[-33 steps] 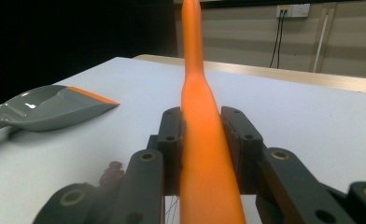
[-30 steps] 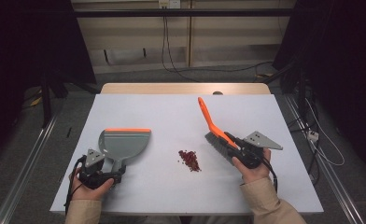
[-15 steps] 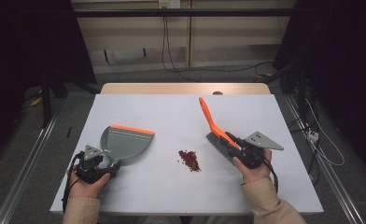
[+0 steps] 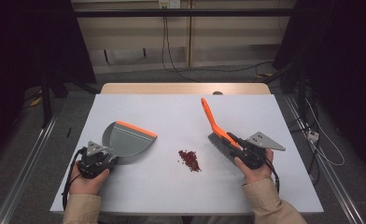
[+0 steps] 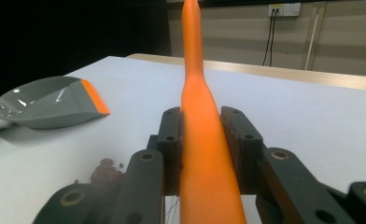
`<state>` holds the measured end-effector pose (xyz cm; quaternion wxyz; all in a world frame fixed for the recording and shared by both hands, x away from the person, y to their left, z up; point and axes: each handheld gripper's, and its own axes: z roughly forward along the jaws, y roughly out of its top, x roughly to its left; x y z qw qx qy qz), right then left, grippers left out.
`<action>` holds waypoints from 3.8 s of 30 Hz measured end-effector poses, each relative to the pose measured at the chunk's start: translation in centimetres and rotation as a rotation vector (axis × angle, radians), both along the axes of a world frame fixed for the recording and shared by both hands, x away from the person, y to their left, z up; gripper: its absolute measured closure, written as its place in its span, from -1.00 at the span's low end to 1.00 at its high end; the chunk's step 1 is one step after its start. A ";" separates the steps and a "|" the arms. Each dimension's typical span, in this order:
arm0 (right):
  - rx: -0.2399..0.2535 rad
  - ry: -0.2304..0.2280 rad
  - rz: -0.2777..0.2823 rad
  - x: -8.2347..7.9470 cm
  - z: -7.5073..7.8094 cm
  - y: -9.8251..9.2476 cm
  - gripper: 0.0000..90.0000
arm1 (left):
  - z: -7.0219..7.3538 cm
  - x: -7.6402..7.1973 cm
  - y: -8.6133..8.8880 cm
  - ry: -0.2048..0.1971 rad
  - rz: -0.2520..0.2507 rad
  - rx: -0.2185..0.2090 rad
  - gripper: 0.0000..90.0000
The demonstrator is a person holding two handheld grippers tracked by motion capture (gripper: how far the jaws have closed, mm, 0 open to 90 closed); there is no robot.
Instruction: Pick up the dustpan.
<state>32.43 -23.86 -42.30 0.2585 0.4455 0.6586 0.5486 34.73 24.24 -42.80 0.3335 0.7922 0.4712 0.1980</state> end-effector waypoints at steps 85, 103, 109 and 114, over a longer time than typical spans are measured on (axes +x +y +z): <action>-0.257 0.336 0.073 4.3 0.6 3.7 0.58 | 0.7 -4.1 -4.3 0.102 -0.619 -0.007 0.39; -0.261 0.221 0.054 3.3 -0.2 7.2 0.59 | 0.1 -3.6 -4.4 0.121 -0.626 -0.049 0.38; -0.257 0.210 0.043 3.2 -0.3 7.4 0.59 | -0.2 -3.6 -4.5 0.130 -0.629 -0.031 0.35; -0.265 0.195 0.049 3.0 -0.4 8.1 0.59 | -0.2 -3.7 -4.5 0.132 -0.627 -0.041 0.32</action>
